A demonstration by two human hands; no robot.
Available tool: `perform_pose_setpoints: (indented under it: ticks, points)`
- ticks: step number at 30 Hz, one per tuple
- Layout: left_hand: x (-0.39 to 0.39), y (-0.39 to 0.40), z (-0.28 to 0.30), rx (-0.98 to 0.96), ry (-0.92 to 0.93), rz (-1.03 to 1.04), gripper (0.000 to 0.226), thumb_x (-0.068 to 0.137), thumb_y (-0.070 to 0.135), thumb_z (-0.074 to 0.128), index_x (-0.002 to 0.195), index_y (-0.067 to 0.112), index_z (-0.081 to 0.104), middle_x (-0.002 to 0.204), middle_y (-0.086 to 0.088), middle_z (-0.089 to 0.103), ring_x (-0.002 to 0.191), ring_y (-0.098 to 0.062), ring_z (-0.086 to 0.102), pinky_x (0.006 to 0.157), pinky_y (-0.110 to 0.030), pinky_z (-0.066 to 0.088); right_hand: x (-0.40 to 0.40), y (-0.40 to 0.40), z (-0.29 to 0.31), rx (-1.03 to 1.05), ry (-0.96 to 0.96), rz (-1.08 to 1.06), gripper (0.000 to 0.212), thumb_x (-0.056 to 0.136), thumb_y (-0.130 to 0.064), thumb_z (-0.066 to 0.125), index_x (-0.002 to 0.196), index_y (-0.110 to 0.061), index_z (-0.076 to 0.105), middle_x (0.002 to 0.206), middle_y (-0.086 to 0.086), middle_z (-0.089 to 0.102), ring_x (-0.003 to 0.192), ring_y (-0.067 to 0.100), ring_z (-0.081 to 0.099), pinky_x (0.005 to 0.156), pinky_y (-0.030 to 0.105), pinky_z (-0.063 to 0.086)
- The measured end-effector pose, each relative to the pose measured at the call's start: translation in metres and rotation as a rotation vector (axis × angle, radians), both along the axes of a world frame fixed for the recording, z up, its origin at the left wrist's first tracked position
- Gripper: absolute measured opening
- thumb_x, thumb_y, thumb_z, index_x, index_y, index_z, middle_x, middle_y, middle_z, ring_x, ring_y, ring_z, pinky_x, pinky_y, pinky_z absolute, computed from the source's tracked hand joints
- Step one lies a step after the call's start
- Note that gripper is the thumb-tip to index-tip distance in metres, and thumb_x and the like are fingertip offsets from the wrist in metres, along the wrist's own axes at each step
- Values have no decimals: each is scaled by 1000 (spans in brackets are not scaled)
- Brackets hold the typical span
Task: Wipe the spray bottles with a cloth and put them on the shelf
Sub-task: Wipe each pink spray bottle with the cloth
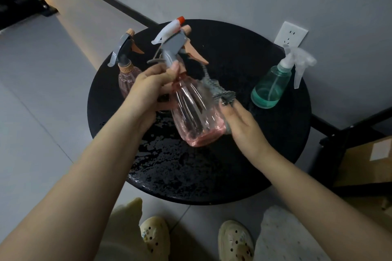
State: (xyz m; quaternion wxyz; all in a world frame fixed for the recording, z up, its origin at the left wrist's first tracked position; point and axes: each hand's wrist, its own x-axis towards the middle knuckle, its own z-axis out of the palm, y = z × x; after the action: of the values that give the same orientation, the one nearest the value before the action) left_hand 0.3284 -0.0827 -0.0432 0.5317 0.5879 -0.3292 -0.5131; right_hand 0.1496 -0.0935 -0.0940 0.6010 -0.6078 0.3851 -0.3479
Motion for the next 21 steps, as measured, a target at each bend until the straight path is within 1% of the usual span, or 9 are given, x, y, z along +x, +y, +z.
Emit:
perform_pose_setpoints:
  ticks: [2,4,6,8,10,13,17,19,21]
  points:
    - [-1,0,5,-45,15,1,14,95,15,45,99,20,58,54,16,63,46,5,55,56,-24,50,1,-1,-8,272,-115,-38,34,98,-38,35,117,-23,59,114,0,67,110,16,61,96,38,47]
    - [-2,1,7,-74,11,12,13,96,18,46,99,19,58,57,15,64,48,5,56,64,-28,51,5,-3,-11,590,-290,-41,43,99,-42,31,119,-16,59,117,9,66,110,26,61,91,45,50]
    - [-2,1,5,-96,-33,31,12,94,23,50,100,20,60,72,12,67,62,0,61,71,-33,51,11,-4,-13,858,-455,-63,48,99,-45,30,122,-14,58,119,14,64,111,31,60,93,48,48]
    - [-3,1,3,-104,-95,54,16,93,26,53,105,19,61,91,4,66,81,-12,64,78,-37,54,14,-4,-16,1023,-582,-72,50,98,-43,30,128,-12,54,123,20,60,115,35,57,98,52,43]
    - [-6,0,3,-129,-118,69,20,93,26,53,109,17,59,96,1,66,86,-14,65,74,-33,56,16,-2,-18,1105,-642,-66,50,98,-40,30,130,-8,52,124,23,59,116,37,55,100,51,43]
    - [-12,-1,6,-202,-190,70,19,93,23,53,110,16,57,95,4,65,83,-7,67,70,-27,57,18,4,-21,1150,-663,-43,51,98,-37,26,130,-4,50,126,25,57,119,38,53,104,50,40]
    - [-17,-2,6,-241,-310,52,13,88,29,59,101,25,58,92,8,65,90,-11,66,87,-40,54,15,9,-18,1151,-662,-39,50,99,-32,25,128,-2,52,122,25,60,115,36,57,93,48,48]
    - [-18,-3,5,-246,-367,35,16,80,38,58,94,30,58,91,9,66,91,-12,66,87,-43,53,11,8,-18,1136,-637,-63,48,98,-28,26,127,-1,53,121,25,60,114,37,58,92,47,49]
    - [-21,-6,4,-248,-413,15,18,77,43,58,91,33,58,94,5,67,93,-15,66,87,-45,53,4,6,-20,1132,-618,-94,48,97,-25,27,128,1,51,123,27,57,116,38,56,97,48,46]
